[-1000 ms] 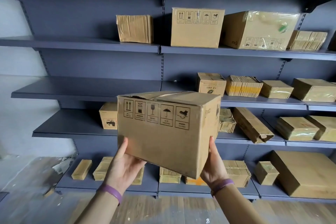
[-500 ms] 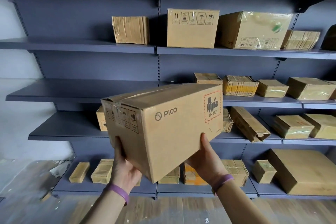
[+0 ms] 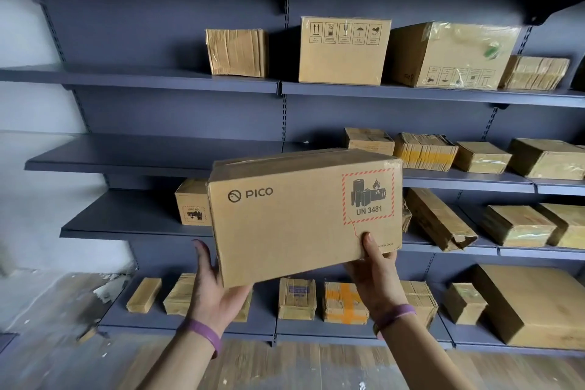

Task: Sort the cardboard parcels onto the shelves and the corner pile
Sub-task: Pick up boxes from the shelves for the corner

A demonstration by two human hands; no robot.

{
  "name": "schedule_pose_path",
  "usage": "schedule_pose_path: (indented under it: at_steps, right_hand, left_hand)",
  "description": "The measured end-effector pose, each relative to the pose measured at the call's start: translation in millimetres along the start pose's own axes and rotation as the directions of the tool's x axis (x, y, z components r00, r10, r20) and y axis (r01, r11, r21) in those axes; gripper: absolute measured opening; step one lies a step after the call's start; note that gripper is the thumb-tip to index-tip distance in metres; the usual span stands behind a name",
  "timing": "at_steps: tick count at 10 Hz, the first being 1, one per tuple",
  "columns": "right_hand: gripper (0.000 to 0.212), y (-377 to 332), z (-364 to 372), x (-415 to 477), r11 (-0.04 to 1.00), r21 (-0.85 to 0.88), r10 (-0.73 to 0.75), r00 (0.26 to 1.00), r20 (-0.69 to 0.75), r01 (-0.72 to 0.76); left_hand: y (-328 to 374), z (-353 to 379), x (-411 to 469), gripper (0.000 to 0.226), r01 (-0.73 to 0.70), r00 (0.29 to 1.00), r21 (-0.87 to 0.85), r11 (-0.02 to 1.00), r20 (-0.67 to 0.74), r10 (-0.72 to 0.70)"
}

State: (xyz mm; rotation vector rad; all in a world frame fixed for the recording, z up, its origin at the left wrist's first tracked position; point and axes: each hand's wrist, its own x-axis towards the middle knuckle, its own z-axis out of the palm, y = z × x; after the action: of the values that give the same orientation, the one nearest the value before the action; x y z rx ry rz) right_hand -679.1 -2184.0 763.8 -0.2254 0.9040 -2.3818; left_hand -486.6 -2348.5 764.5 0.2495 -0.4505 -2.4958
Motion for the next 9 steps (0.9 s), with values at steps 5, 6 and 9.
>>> schedule_pose_path:
  at_steps: [5,6,9]
  right_hand:
    - [0.047,1.8,-2.3,-14.1,0.999,0.016,0.042,0.997,-0.060,-0.041]
    - [0.085,-11.9,-18.4,-8.7,0.970,0.135,0.192,0.979,0.070,-0.200]
    - [0.064,-21.6,-23.0,-18.7,0.739,0.353,0.395,0.794,0.463,-0.573]
  left_hand:
    - [-13.1,8.9,13.0,0.012,-0.174,0.959,0.249,0.953,-0.178,0.222]
    - [-3.4,-0.9,15.4,0.014,-0.162,0.957,0.237,0.958,-0.199,0.211]
    - [6.0,-7.6,1.7,0.030,-0.072,0.977,0.214,0.974,-0.180,0.111]
